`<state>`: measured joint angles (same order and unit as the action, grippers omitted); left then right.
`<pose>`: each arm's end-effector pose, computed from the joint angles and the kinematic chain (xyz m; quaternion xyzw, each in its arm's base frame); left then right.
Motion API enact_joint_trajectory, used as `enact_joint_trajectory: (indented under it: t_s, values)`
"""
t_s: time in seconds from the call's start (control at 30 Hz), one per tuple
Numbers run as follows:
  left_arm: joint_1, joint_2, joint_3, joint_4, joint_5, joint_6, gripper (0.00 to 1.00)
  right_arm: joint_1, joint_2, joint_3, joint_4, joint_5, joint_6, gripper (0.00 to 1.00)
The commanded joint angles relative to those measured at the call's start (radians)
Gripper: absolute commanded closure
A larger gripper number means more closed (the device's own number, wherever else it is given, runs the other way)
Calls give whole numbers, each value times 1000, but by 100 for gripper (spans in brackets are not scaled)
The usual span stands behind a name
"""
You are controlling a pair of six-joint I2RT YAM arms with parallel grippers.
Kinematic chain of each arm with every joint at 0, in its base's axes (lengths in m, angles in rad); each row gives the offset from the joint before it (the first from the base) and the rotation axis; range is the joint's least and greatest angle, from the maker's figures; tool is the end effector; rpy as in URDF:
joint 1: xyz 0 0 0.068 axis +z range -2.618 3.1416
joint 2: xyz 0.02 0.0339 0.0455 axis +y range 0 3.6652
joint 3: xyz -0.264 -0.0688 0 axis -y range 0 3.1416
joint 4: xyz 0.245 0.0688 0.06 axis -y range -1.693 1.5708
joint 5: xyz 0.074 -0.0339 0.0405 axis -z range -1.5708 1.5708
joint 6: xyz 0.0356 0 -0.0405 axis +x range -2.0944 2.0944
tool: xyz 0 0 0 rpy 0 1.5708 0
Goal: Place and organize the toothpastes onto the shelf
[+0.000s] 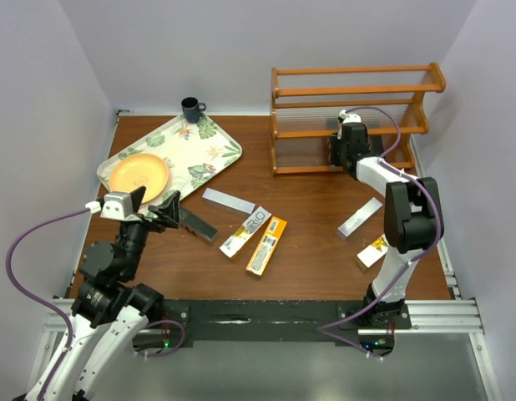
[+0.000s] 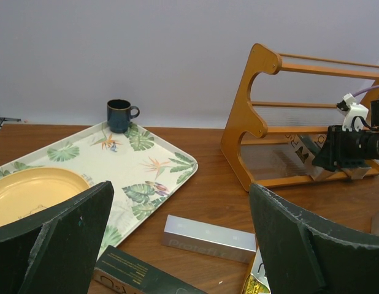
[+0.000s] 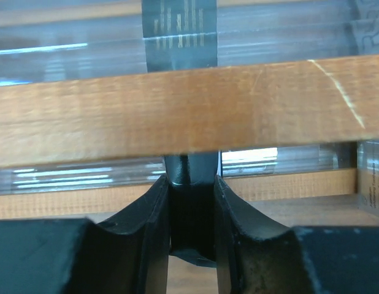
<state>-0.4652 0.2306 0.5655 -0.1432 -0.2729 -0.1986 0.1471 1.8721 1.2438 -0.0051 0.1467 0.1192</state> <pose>0.0767 -0.0277 0.3317 -0.0203 0.6386 -0.1672 0.7508 0.4161 0.0564 0.2055 0.0207 0.8901 -0.0050 0.4552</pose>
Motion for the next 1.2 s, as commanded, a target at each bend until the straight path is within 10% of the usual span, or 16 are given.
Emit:
enact_joint_trajectory:
  t_s: [0.0, 0.97, 1.17]
  values:
    - [3, 12, 20, 30, 9, 5, 2, -14, 1, 59, 56, 22, -7, 68]
    - [5, -5, 19, 31, 17, 5, 2, -20, -329, -164, -30, -101, 80, 2]
    - [5, 3, 19, 31, 15, 5, 2, 54, -451, -279, -30, -145, 80, 2]
